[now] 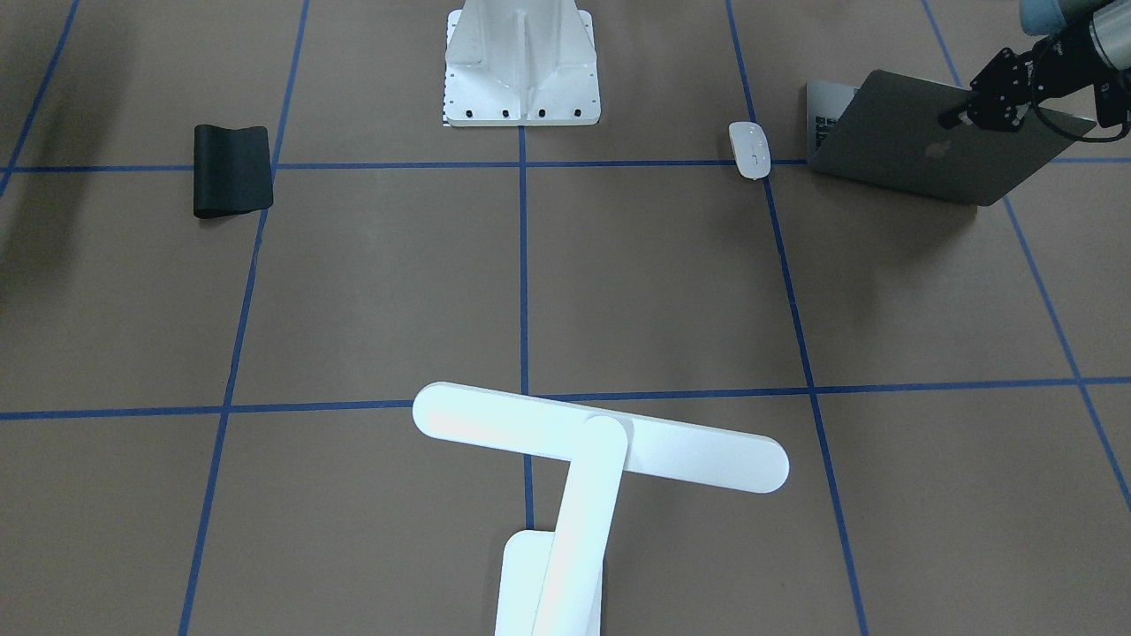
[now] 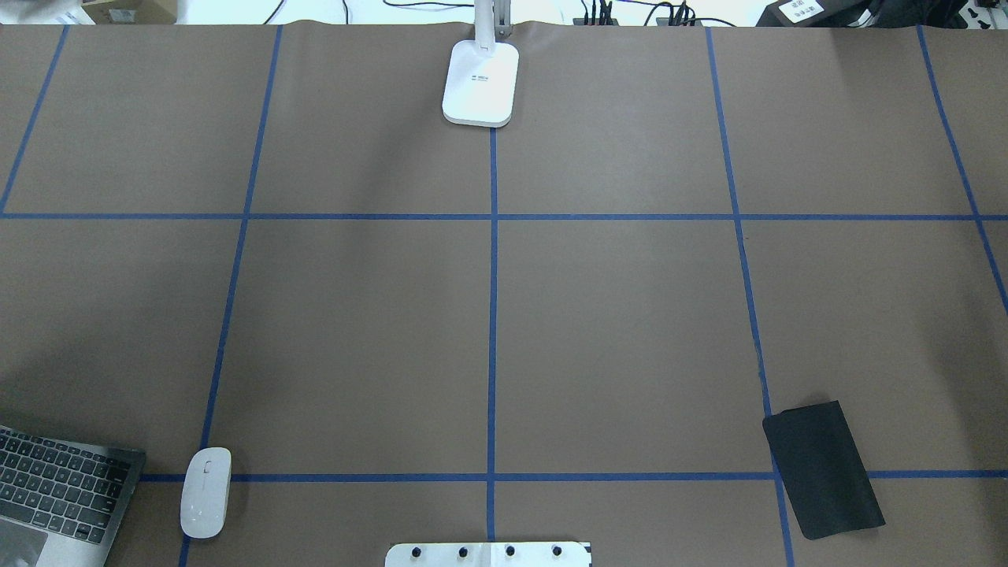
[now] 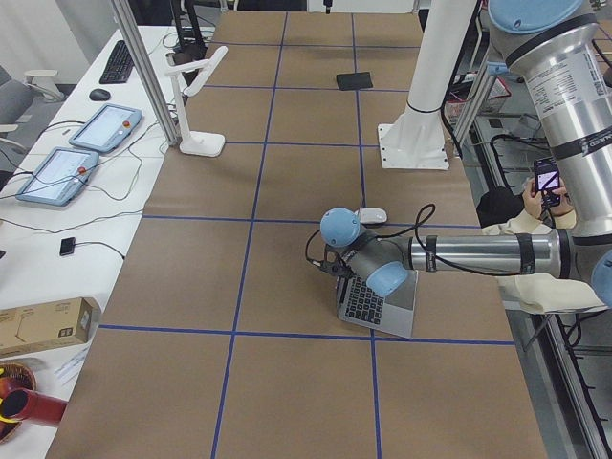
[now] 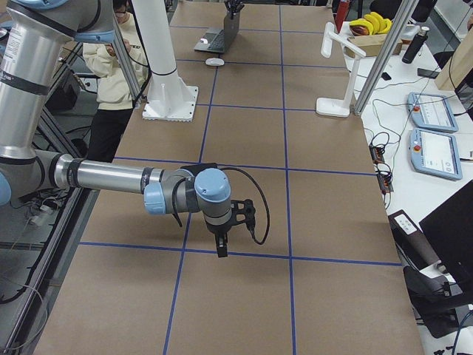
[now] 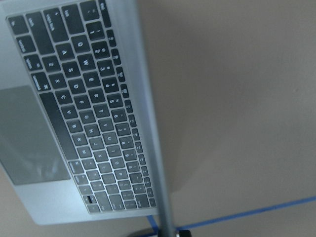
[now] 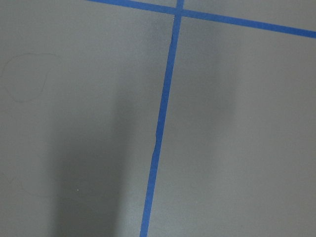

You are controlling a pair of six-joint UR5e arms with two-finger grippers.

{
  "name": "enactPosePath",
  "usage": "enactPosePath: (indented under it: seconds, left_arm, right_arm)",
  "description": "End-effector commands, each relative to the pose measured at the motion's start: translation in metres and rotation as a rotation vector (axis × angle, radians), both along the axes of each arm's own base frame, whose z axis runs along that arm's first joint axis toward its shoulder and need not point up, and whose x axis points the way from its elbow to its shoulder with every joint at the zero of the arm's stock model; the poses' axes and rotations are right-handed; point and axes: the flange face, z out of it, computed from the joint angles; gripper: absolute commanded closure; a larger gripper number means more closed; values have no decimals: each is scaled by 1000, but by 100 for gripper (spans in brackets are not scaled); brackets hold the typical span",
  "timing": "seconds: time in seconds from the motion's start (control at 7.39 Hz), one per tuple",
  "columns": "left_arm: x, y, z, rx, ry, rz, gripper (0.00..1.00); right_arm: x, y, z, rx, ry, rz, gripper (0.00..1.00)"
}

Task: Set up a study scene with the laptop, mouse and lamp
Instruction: 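Grasp the grey laptop's edge with the left gripper and lift it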

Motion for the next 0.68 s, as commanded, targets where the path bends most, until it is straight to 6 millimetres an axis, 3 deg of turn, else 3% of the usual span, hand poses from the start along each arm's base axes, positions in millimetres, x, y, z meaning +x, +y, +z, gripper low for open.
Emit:
enactPosePath:
  seconds: [0.0, 0.27, 0.54]
  left_arm:
    - [13, -25, -42, -18, 19, 22, 100]
    - [24, -58, -76, -20, 32, 20, 100]
    - [33, -119, -141, -44, 56, 10, 100]
  right_arm:
    - [0, 8, 5, -8, 0, -9, 0]
    - [2, 13, 6, -13, -13, -6, 0]
    - [5, 25, 15, -30, -13, -10, 0]
